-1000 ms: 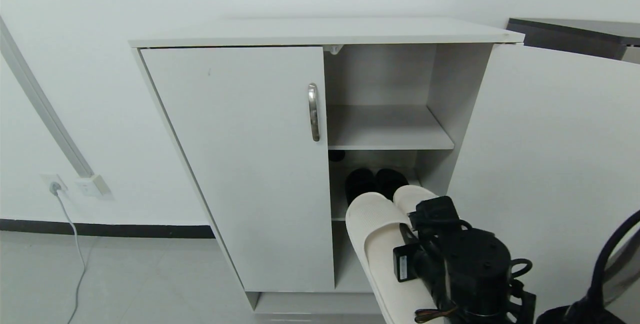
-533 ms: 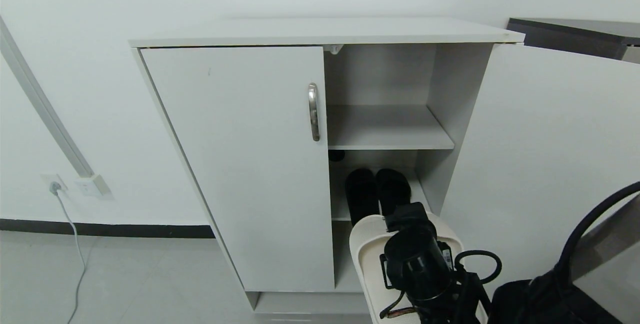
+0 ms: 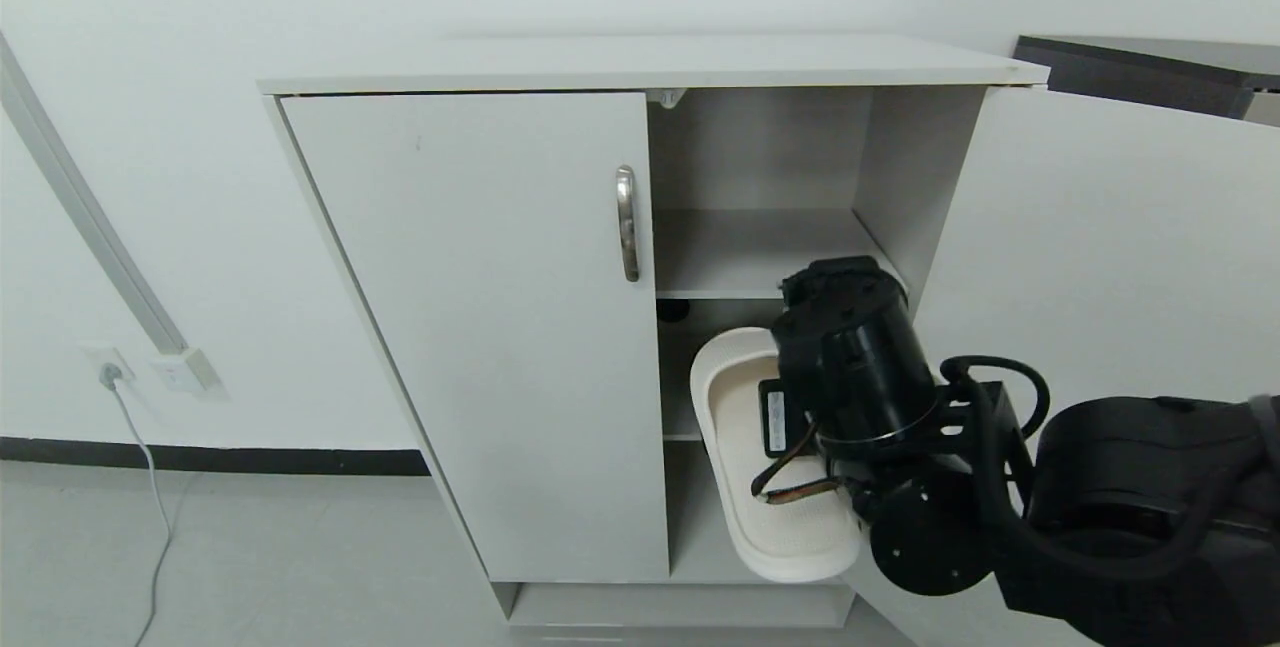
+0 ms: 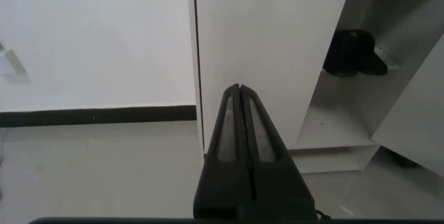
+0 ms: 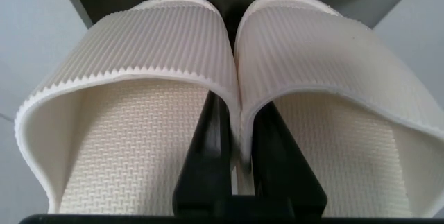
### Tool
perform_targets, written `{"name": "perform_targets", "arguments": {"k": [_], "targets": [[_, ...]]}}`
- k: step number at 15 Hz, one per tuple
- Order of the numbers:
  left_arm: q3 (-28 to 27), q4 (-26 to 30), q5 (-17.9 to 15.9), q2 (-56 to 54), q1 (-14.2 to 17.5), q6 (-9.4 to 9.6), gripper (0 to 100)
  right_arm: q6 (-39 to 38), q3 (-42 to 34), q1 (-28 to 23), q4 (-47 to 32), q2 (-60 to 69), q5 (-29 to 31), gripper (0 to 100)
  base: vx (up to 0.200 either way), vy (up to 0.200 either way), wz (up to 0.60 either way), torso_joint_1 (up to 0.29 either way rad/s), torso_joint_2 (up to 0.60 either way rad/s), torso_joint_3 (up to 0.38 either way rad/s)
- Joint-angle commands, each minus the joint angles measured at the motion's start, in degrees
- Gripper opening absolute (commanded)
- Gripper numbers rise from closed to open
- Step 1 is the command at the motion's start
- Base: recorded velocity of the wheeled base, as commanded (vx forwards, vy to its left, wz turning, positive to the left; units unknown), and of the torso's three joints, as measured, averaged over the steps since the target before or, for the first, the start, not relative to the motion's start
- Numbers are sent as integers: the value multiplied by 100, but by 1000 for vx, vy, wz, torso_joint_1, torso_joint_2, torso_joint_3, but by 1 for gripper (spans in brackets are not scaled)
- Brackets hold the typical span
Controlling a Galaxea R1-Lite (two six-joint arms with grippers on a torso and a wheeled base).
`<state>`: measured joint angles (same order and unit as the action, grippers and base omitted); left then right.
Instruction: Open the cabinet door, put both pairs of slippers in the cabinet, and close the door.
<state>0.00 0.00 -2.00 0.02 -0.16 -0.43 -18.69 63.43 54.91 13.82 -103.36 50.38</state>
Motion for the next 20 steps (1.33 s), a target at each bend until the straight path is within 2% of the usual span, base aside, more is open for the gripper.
{"name": "perform_targets", "arguments": {"k": [1,4,11,20], "targets": [[0,0,-2,6,-2,-1,0,269,21,3,314,308,24,0,0,0,0,0,0,0],[0,0,-2,6,-2,-1,0,691,3,-77,1017,264,-134,0,0,0,0,0,0,0],[0,0,7,-2,-2,-1,0,700,3,-270,938,115,-187,0,0,0,0,0,0,0],[0,0,-2,6,-2,-1,0,674,-182,-349,973,115,-187,0,200,0,0,-1,6,0]]}}
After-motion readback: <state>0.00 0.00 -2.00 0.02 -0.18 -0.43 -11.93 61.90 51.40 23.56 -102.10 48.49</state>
